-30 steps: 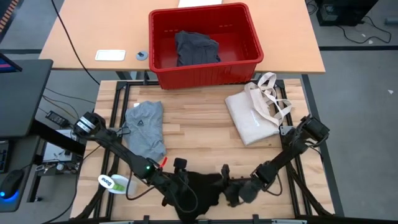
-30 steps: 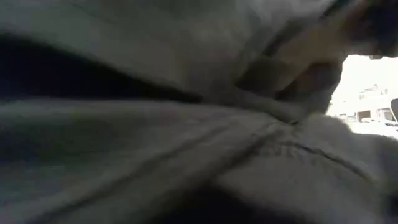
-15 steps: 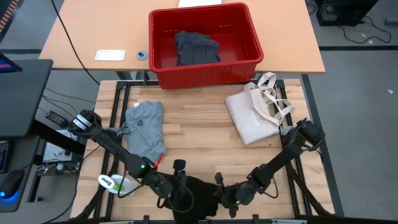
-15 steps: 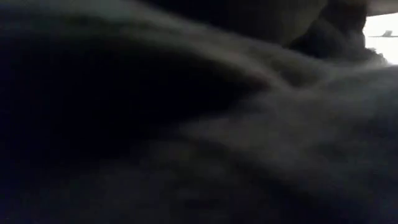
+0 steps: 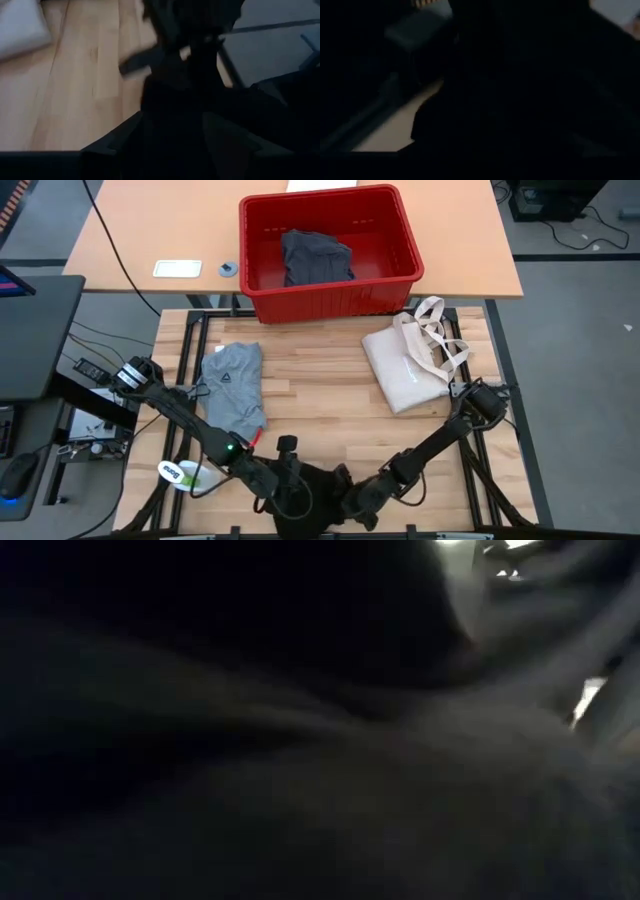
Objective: Fold Laundry from Bin
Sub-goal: Fold the black shirt
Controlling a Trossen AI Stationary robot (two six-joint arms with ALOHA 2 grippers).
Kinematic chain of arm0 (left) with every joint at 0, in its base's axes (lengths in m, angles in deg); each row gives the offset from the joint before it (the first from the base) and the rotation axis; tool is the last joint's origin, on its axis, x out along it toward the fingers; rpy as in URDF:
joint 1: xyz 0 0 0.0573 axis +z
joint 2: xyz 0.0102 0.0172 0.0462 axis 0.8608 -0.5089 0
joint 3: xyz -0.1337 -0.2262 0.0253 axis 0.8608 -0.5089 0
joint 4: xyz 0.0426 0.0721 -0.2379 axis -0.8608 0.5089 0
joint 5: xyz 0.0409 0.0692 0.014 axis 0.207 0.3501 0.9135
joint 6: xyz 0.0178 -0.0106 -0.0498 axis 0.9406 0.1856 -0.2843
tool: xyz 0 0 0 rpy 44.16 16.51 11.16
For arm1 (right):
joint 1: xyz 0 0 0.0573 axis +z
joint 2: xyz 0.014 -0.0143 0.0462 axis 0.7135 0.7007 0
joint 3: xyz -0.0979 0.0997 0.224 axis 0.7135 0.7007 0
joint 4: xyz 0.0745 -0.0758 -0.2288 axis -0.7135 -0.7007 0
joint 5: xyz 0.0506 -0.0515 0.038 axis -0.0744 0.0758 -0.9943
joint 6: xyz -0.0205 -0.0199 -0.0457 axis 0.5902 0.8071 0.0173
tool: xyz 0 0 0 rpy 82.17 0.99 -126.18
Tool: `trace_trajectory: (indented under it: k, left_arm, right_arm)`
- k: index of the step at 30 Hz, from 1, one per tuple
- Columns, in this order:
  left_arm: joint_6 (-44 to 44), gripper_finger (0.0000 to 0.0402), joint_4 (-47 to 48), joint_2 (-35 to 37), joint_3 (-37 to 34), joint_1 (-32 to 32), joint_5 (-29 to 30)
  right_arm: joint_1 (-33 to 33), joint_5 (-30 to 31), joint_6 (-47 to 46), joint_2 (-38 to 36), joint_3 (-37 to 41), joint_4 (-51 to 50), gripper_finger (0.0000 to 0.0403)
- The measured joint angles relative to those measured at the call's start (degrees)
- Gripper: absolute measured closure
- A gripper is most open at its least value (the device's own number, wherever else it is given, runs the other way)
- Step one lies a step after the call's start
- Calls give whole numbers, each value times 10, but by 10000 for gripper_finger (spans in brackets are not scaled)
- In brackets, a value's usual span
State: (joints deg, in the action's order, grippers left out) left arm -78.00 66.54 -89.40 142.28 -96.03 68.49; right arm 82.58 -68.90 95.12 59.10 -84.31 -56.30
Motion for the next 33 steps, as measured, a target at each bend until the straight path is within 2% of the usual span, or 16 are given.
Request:
trace_trajectory:
  k: [6, 14, 17, 19, 21, 23, 25, 28, 31, 33]
  left_arm:
    - [-42, 198, 32, -19, 0, 0, -1]
    - [-44, 198, 25, -105, 0, 9, -6]
    - [-56, 198, 50, -132, 3, 13, -3]
    - [-87, 198, 71, -140, 5, 21, 11]
    - [-118, 198, 99, -142, 4, 32, 44]
    - [-142, 198, 117, -138, 3, 41, 81]
    - [-157, 198, 134, -134, 2, 43, 127]
    - [-182, 198, 208, -128, 0, 42, 221]
    - [-277, 198, 333, -127, -1, 50, 317]
    - [-343, 198, 398, -127, -2, 59, 338]
  right_arm:
    - [15, 80, -65, -73, -31, -197, 142]
    - [26, 82, -225, -142, -24, -394, 140]
    - [28, 119, -264, -145, -23, -408, 139]
    - [31, 184, -265, -142, -23, -378, 140]
    - [31, 260, -264, -134, -20, -322, 142]
    - [27, 304, -254, -125, -9, -279, 143]
    - [15, 306, -222, -118, 2, -249, 144]
    - [-7, 330, -192, -114, 13, -242, 144]
    - [-34, 391, -189, -114, 26, -240, 144]
    - [-51, 406, -188, -117, 29, -239, 144]
